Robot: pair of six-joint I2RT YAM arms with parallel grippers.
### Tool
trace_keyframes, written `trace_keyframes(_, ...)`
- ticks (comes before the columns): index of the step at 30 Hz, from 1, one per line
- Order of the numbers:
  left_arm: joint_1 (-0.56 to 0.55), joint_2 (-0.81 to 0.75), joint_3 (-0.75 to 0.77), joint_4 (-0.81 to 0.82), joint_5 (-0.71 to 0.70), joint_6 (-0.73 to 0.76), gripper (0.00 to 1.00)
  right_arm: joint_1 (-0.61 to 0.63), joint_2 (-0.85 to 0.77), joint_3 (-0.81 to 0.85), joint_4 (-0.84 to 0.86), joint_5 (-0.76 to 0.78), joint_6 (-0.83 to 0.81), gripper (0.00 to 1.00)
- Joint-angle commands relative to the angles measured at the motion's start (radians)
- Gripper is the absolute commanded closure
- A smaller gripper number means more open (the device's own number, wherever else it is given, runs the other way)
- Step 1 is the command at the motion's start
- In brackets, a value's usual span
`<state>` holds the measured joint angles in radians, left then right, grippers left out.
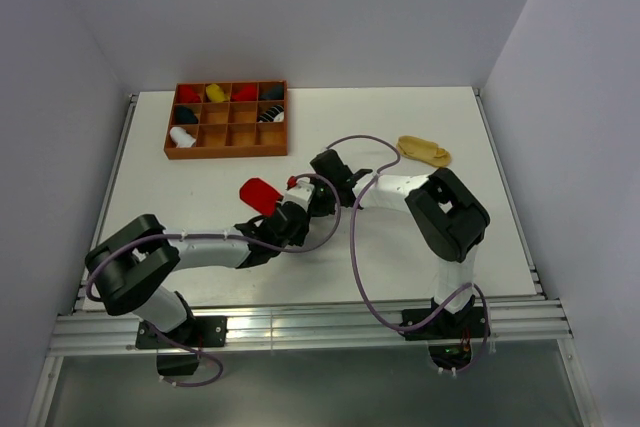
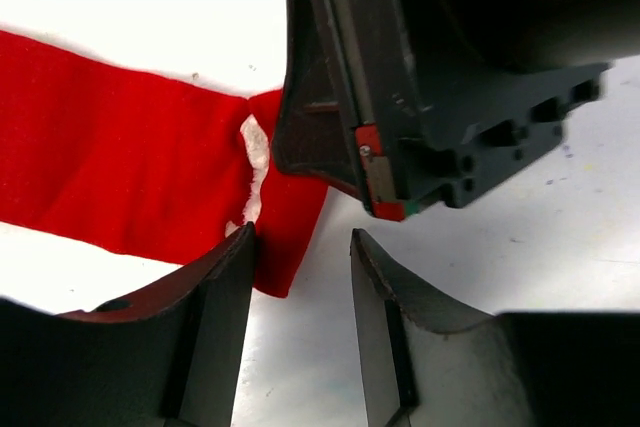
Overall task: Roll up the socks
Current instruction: Roll the sock at the center of the board.
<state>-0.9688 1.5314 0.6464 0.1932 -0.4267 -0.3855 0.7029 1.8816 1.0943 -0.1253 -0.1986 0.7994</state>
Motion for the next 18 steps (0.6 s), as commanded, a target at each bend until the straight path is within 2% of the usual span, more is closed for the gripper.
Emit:
trace_keyframes(1,-0.002,0.027,0.042,-0.004,-0.03,0.004,0.54,-0.005,0.021,0.024,-0.01,-0.002,0.004,1.0)
trace_keyframes(6,-0.002,0.044,0.053,-0.057,-0.049,-0.033,0.58,-0.013,0.016,0.012,0.001,-0.012,0.015,1.0)
trace_keyframes(9,-0.002,0.055,0.055,-0.095,-0.067,-0.056,0.66,-0.019,0.01,0.006,0.01,-0.016,0.021,1.0)
trace_keyframes(11,-0.004,0.07,0.058,-0.119,-0.075,-0.067,0.8,-0.019,0.01,0.004,0.016,-0.021,0.023,1.0)
trace_keyframes(12,-0.002,0.076,0.062,-0.129,-0.084,-0.078,0.98,-0.019,0.008,0.004,0.018,-0.022,0.027,1.0)
trace_keyframes(17,0.007,0.07,0.064,-0.143,-0.07,-0.09,0.99,-0.02,-0.01,-0.013,0.053,-0.039,0.044,0.99)
trace_keyframes(18,0.016,0.062,0.058,-0.141,-0.06,-0.099,1.0,-0.022,-0.019,-0.033,0.065,-0.041,0.058,0.91)
